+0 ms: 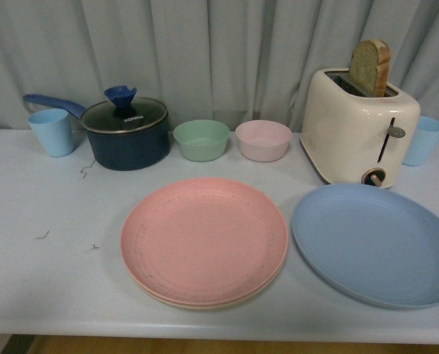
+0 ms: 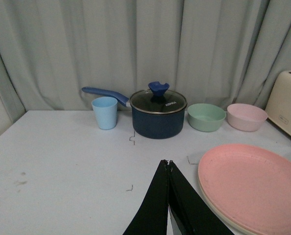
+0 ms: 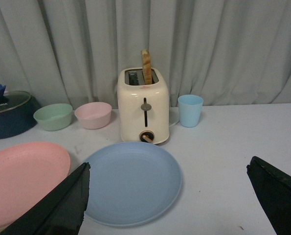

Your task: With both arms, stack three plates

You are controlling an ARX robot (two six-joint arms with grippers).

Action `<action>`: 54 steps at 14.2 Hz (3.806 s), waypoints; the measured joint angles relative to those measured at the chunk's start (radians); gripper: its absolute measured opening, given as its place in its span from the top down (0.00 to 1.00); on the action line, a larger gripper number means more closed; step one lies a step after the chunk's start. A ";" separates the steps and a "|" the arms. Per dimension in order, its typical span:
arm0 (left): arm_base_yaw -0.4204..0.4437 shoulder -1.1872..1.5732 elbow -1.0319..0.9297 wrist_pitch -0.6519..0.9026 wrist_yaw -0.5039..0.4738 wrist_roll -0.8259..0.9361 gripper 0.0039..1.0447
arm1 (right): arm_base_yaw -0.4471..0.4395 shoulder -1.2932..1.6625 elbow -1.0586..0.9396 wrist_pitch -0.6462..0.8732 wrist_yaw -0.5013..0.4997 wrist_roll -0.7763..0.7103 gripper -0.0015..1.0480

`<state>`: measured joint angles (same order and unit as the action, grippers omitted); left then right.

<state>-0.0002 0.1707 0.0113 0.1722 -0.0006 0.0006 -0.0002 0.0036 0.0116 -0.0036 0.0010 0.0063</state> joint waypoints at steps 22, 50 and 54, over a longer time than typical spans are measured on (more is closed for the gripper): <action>0.000 -0.164 0.000 -0.176 0.001 0.000 0.06 | -0.148 2.002 0.951 0.188 -0.097 -0.058 0.06; 0.000 -0.164 0.000 -0.176 0.000 0.000 0.06 | 0.219 1.804 0.877 0.275 -0.201 0.396 0.97; 0.000 -0.164 0.000 -0.175 0.000 0.000 0.06 | 0.281 1.891 0.940 0.288 -0.152 0.465 0.97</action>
<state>-0.0002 0.0067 0.0116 -0.0032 -0.0002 0.0002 0.2810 1.8942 0.9516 0.2844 -0.1509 0.4717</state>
